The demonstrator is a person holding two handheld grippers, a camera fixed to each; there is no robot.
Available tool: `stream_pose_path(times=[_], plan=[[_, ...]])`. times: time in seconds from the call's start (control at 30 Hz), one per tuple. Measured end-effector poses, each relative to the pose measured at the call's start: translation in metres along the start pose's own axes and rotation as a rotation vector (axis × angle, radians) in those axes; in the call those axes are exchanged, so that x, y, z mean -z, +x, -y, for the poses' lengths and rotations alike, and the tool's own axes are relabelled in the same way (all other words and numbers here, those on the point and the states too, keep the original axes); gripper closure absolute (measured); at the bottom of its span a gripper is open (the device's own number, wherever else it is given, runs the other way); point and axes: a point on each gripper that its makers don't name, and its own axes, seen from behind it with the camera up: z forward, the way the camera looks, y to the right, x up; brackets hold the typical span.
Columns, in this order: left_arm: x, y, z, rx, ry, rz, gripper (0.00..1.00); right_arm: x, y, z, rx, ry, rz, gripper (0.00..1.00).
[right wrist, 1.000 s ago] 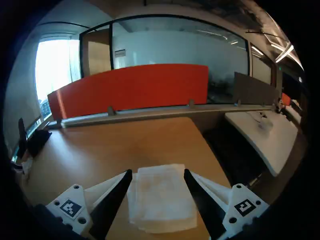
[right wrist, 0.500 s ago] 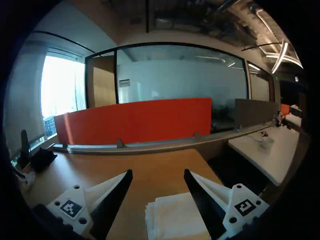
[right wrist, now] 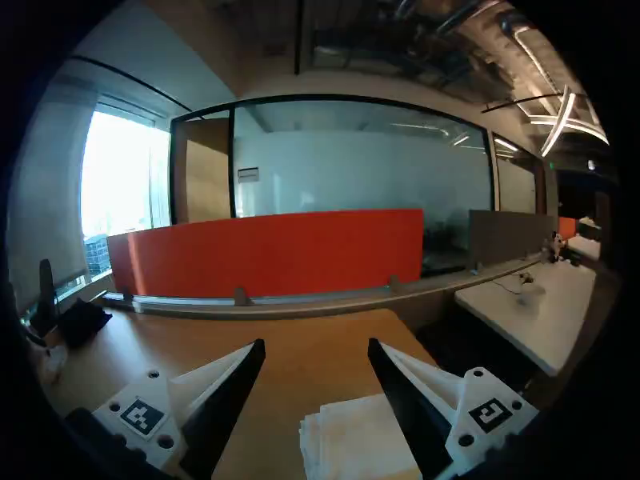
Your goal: Fold towel
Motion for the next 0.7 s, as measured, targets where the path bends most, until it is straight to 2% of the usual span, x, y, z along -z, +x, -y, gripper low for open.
stream_pose_path(times=[0.27,0.7], plan=[[-0.007,0.034,0.01,-0.008,0.02,-0.101,0.1,0.001,0.0,0.02,0.024,0.019,0.008,0.0],[-0.017,0.09,0.039,-0.011,0.062,-0.246,0.1,0.004,0.015,0.065,0.03,0.065,-0.018,0.0]])
